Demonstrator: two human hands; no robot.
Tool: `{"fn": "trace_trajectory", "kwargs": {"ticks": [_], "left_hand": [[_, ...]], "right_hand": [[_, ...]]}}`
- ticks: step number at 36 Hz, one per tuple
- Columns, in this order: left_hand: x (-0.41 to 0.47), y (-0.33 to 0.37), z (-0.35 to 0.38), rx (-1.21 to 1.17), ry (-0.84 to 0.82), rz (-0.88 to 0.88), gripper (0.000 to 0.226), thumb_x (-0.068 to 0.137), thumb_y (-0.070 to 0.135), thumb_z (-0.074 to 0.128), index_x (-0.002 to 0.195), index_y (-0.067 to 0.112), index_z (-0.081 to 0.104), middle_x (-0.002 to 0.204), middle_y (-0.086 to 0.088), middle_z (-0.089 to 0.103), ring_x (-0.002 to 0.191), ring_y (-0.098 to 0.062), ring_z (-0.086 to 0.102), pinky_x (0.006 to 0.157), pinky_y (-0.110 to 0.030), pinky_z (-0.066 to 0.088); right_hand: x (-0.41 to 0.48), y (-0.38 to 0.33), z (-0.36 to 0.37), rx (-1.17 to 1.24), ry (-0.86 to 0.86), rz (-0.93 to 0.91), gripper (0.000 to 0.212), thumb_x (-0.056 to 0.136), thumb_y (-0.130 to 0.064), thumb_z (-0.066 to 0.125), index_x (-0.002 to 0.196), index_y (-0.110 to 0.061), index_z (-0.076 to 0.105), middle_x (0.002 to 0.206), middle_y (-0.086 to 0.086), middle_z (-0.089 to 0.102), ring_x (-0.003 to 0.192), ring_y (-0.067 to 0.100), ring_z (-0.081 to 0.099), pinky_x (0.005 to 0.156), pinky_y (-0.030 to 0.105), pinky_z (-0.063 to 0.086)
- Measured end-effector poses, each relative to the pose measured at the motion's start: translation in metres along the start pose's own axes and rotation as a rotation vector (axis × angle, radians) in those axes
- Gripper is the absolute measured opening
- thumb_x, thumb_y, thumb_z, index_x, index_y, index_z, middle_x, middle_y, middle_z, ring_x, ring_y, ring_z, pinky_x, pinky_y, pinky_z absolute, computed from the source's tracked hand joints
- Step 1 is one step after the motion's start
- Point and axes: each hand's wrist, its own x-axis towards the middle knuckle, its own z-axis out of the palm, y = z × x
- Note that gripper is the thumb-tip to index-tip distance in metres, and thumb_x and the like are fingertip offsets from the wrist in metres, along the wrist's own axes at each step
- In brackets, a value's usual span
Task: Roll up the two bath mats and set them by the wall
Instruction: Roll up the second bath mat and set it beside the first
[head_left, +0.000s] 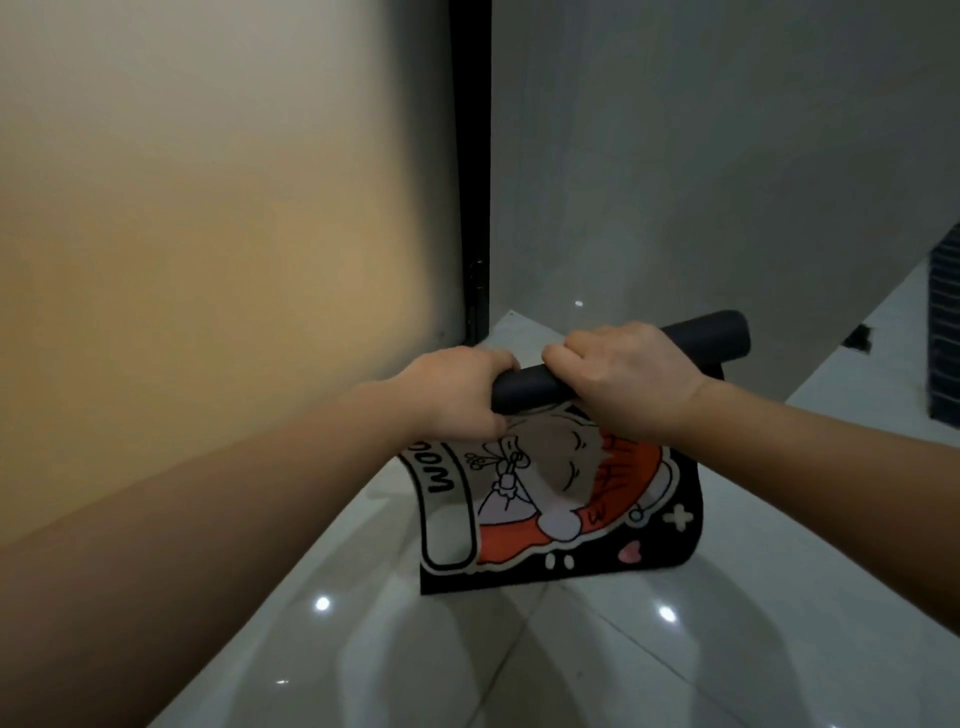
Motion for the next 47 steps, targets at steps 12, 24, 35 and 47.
{"fn": "trace_trajectory", "kwargs": {"ticks": [12, 24, 35, 47], "left_hand": [[0.001, 0.004, 0.015, 0.441, 0.629, 0.197, 0.024, 0.069, 0.021, 0.073, 0.084, 0.015, 0.055, 0.071, -0.002, 0.061, 0.058, -0.027, 0.058, 0.053, -0.029, 0.028], [0.001, -0.003, -0.012, -0.067, -0.002, 0.053, 0.053, 0.067, 0.037, 0.071, 0.115, 0.033, 0.050, 0.098, 0.004, 0.065, 0.087, -0.019, 0.062, 0.077, -0.036, 0.053], [0.002, 0.005, 0.005, 0.339, 0.364, 0.087, 0.020, 0.085, 0.022, 0.053, 0.105, 0.019, 0.049, 0.097, -0.002, 0.062, 0.086, -0.026, 0.061, 0.061, -0.034, 0.037], [0.005, -0.003, -0.002, 0.301, 0.237, 0.083, 0.047, 0.072, 0.042, 0.064, 0.113, 0.027, 0.045, 0.104, 0.004, 0.060, 0.089, -0.021, 0.060, 0.065, -0.033, 0.043]], "right_hand": [[0.018, 0.004, -0.019, 0.566, -0.532, 0.368, 0.028, 0.072, -0.033, 0.068, 0.096, -0.029, 0.054, 0.076, -0.006, 0.059, 0.068, 0.015, 0.057, 0.054, 0.027, 0.041], [0.007, -0.005, -0.016, 0.008, -0.011, 0.063, 0.016, 0.072, -0.013, 0.068, 0.081, -0.012, 0.054, 0.061, 0.002, 0.050, 0.046, 0.020, 0.040, 0.044, 0.027, 0.027], [0.017, 0.000, -0.024, 0.216, -0.407, 0.249, 0.038, 0.072, -0.048, 0.062, 0.102, -0.028, 0.048, 0.082, -0.009, 0.053, 0.070, 0.015, 0.051, 0.057, 0.029, 0.040], [0.011, 0.000, -0.014, 0.193, -0.301, 0.271, 0.016, 0.080, -0.032, 0.058, 0.093, -0.025, 0.052, 0.072, -0.006, 0.052, 0.067, 0.022, 0.055, 0.054, 0.030, 0.034]]}}
